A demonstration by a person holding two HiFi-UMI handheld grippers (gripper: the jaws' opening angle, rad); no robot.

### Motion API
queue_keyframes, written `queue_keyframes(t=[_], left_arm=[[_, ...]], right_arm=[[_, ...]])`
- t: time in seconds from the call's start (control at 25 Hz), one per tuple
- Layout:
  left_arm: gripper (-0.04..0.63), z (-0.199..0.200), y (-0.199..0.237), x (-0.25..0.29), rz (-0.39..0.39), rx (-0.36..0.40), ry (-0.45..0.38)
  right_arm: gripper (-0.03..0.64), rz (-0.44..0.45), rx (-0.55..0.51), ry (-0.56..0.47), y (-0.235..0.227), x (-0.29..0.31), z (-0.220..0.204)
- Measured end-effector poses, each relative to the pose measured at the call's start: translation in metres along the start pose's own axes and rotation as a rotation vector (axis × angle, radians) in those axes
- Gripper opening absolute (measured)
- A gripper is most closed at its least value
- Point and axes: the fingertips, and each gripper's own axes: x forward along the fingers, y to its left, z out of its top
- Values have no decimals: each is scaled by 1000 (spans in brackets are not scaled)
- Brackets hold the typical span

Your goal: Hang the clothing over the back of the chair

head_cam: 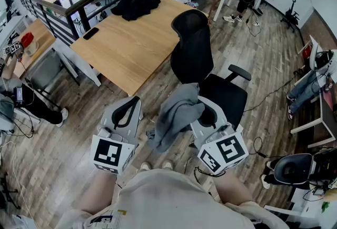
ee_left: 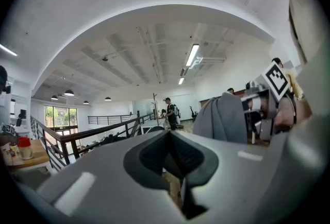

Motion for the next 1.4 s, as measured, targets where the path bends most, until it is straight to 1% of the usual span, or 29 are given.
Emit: queue_keyframes(t=[0.32,0.48,0.76,1.16,1.4], left_arm=[[0,-3,-1,2,-20,4,12],[0,-2,-1,5,-26,10,18],[0,-7,-11,10,-55,6,43],[0,-4,-30,24,-42,5,57],[2,3,-45,32,-23,10,32]], right_arm=[[63,3,25,0,1,6,-3],[63,18,42,-8,2,8,0],[63,25,37,-2,0,7,3],[63,46,37,12,-17,-6,4],[63,87,59,5,-30,-10,3]])
